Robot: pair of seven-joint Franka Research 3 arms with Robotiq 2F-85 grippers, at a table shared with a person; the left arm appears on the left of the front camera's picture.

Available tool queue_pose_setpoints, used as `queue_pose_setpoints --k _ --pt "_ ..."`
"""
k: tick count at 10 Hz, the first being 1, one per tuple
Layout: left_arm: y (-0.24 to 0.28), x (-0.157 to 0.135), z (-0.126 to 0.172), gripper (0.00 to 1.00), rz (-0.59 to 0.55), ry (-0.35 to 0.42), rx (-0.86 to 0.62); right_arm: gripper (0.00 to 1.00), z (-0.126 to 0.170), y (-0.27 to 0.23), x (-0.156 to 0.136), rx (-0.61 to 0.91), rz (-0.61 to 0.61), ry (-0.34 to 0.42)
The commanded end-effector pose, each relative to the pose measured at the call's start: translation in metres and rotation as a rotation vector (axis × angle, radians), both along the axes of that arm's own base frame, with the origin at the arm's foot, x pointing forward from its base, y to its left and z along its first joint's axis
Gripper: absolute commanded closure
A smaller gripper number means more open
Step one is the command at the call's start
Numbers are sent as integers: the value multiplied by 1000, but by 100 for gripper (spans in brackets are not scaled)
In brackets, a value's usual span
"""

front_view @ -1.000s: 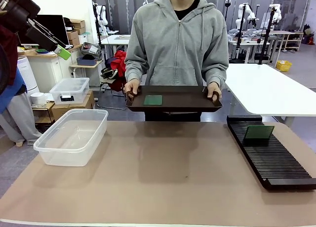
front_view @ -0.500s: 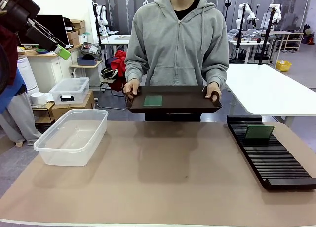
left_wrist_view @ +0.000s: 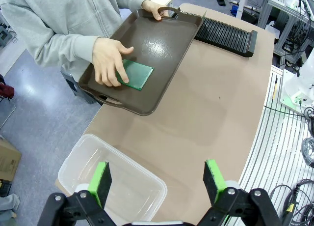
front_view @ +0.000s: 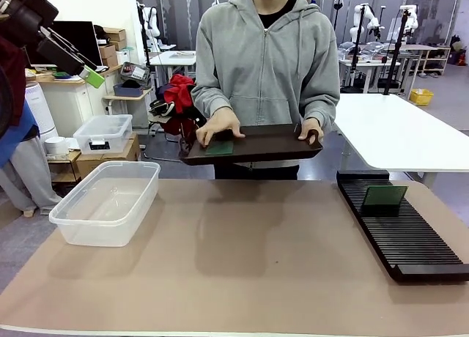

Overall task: Sort PCBs into racks and boxes based on the side picked up.
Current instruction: Pick up the Blank PCB handed by the Human.

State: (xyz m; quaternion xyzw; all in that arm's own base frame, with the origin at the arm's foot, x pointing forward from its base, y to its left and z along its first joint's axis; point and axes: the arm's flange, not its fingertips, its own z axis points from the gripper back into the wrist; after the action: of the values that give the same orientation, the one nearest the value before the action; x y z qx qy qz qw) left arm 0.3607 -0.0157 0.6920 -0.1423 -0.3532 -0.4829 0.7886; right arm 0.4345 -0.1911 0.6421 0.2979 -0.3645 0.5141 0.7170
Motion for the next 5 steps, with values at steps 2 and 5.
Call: queue_pose_setpoints --k 2,5 --pt "0 1 -2 0 0 -5 -1 0 -3 4 -3 1 -13 -9" --pt "0 1 -2 0 0 -5 -1 0 -3 4 -3 1 -13 -9"
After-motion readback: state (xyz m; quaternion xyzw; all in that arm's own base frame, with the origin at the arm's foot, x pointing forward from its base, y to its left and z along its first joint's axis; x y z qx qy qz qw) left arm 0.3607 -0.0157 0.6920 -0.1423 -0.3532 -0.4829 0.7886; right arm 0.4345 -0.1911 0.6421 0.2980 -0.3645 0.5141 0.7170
